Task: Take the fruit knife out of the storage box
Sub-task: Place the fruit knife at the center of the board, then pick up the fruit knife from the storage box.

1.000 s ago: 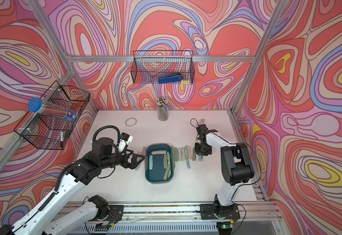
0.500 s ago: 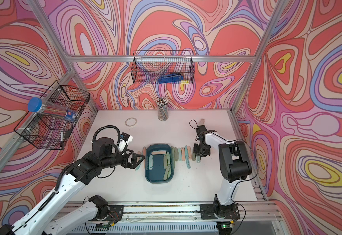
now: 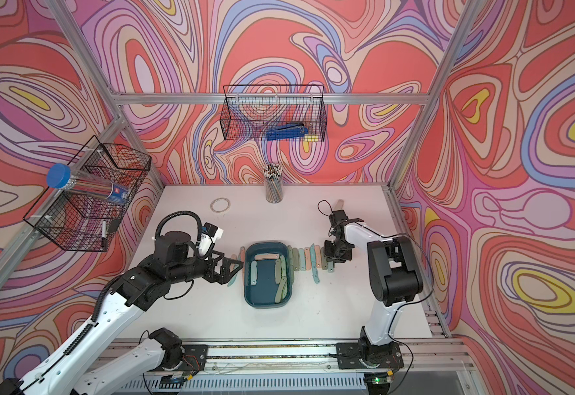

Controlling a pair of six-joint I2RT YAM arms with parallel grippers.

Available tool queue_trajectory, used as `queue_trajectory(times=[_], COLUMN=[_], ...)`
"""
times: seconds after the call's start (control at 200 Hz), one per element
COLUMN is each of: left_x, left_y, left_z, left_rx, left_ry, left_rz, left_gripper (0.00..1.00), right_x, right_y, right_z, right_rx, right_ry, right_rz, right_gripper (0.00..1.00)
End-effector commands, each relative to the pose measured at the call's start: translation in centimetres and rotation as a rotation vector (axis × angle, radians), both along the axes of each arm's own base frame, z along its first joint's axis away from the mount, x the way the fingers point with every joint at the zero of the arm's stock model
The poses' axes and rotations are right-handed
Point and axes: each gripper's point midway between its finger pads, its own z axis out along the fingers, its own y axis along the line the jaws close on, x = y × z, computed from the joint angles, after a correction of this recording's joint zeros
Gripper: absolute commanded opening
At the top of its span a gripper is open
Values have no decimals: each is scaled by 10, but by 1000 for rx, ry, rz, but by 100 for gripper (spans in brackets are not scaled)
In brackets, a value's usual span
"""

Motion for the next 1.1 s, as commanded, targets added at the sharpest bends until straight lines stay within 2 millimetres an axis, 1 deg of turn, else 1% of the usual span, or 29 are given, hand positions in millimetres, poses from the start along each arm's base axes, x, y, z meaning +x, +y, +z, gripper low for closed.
queue_trajectory(times=[0.0,0.06,0.185,0.26,0.32,0.421,0.551,0.631,0.721,0.826,0.997,1.092], left_x=[-1,0,0,0,0,0,1,2,2,1,0,-1], left_y=[0,0,0,0,0,1,5,8,9,9,12,14], left_z=[4,4,4,4,5,5,7,7,9,10,14,16], left_rx=[1,1,2,2,2,3,9,18,15,13,7,5], left_ry=[-31,-32,-33,-32,-34,-37,-50,-57,-63,-65,-86,-96], left_rz=[-8,-7,-6,-6,-4,0,20,37,40,40,48,56], left_gripper=[100,100,100,100,100,100,100,100,100,100,100,100], right_x=[6,5,0,-3,-5,-11,-23,-30,-37,-42,-53,-60], right_y=[-8,-11,-9,-3,6,34,86,117,145,170,210,232], right_z=[27,39,67,84,97,119,141,149,153,150,135,118], right_rx=[-33,-40,-19,6,35,79,115,135,145,148,159,154], right_ry=[-64,-91,-165,-209,-242,-298,-354,-364,-365,-351,-312,-273], right_rz=[-24,-40,-63,-65,-60,-28,50,96,138,175,235,267], right_gripper=[30,33,35,38,39,40,42,43,43,44,46,48])
